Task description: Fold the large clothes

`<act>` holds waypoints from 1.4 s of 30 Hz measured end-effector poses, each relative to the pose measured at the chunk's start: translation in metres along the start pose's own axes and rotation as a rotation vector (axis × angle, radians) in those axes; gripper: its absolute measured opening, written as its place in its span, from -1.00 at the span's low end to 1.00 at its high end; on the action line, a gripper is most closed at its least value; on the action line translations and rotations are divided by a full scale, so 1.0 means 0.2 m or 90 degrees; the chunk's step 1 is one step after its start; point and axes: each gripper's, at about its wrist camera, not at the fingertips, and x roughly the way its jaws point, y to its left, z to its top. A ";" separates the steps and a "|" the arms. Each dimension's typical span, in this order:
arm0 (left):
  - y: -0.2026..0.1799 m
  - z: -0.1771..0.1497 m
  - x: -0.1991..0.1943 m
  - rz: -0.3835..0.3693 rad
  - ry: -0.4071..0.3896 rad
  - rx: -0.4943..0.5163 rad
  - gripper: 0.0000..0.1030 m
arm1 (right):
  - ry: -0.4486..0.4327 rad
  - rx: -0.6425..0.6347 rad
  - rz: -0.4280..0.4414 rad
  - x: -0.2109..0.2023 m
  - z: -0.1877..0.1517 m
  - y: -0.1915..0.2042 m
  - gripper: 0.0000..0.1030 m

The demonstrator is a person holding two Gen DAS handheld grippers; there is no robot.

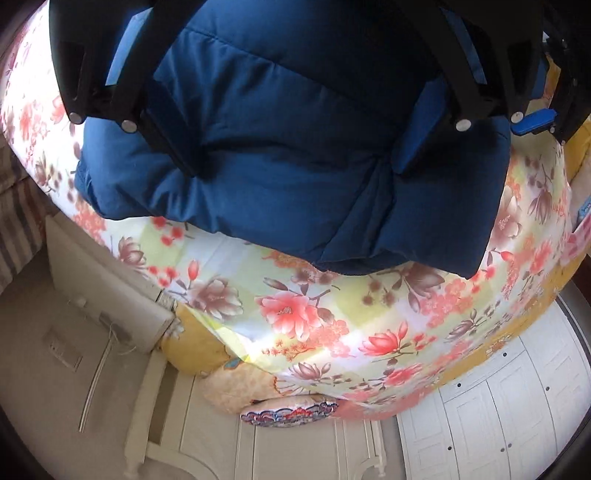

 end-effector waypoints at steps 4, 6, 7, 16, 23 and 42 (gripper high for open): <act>0.01 -0.05 -0.17 0.017 -0.065 -0.013 0.91 | -0.157 0.025 -0.026 -0.40 -0.21 0.01 0.70; 0.00 -0.09 -0.29 0.013 -0.106 -0.003 0.91 | -0.258 0.079 -0.030 -0.68 -0.44 -0.01 0.85; -0.02 -0.12 -0.36 0.017 -0.124 0.009 0.91 | -0.309 0.113 -0.047 -0.82 -0.58 -0.02 0.95; -0.22 -0.36 -1.00 0.137 -0.268 0.082 0.91 | -0.393 0.375 -0.248 -1.23 -1.57 0.34 0.96; -0.32 -0.59 -1.26 0.176 -0.302 0.161 0.91 | -0.387 0.316 -0.258 -1.34 -1.67 0.69 0.96; -0.32 -0.66 -1.27 0.175 -0.276 0.156 0.91 | -0.405 0.253 -0.270 -1.44 -1.65 0.87 0.96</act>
